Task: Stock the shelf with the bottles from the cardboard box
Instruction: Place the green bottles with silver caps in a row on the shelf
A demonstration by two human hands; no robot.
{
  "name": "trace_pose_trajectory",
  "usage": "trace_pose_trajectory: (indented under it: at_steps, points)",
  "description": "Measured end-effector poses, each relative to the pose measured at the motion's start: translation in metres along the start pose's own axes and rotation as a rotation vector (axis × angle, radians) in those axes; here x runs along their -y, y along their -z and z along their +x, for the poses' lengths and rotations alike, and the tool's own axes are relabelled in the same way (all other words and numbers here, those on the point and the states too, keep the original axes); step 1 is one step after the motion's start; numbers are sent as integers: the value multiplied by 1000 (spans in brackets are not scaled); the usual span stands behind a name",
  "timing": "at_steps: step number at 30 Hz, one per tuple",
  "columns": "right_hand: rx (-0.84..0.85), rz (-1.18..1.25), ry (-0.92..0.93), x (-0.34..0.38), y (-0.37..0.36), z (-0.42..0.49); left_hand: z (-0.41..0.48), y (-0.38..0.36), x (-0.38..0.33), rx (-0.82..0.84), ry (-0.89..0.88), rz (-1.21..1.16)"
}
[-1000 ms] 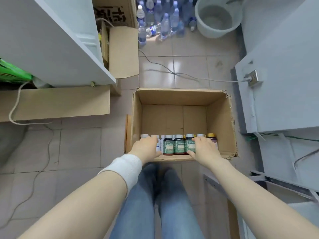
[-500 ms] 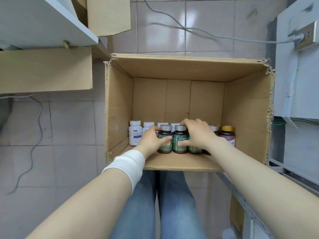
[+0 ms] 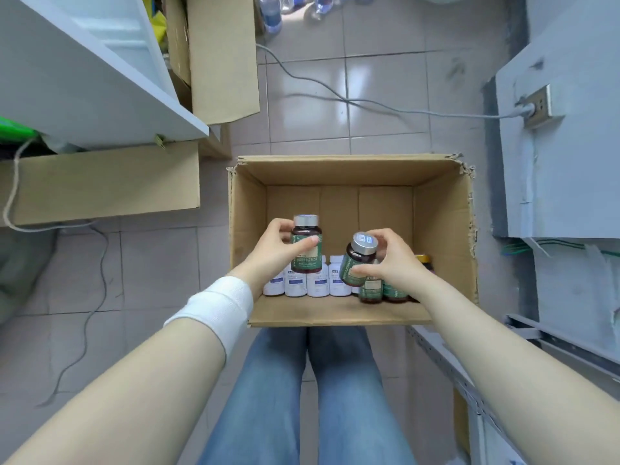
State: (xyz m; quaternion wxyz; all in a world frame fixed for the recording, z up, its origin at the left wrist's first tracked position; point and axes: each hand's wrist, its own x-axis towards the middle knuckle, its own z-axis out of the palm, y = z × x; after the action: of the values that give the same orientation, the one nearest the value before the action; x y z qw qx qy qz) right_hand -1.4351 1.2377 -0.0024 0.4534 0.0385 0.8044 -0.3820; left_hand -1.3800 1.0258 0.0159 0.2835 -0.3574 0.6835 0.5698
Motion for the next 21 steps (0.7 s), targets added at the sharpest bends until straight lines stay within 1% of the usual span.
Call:
trace_pose_trajectory:
  at_steps: [4,7,11,15,18,21]
  points:
    - [-81,256,-15,35,22,-61,-44,15,-64,88,-212,-29]
    - [-203,468,14,56,23,-114,-83,23,-105,176,-347,-51]
    - [-351,876,102,81,7,-193,-140,30,-140,400,-479,-80]
    - [-474,1168,210,97,-21,-272,-205,21,-158,589,-567,-22]
    - [-604,1283,292,100,-37,-334,-257,1,-162,719,-608,-36]
    - [-730,1347,355,93,-51,-396,-319,-25,-161,825,-665,10]
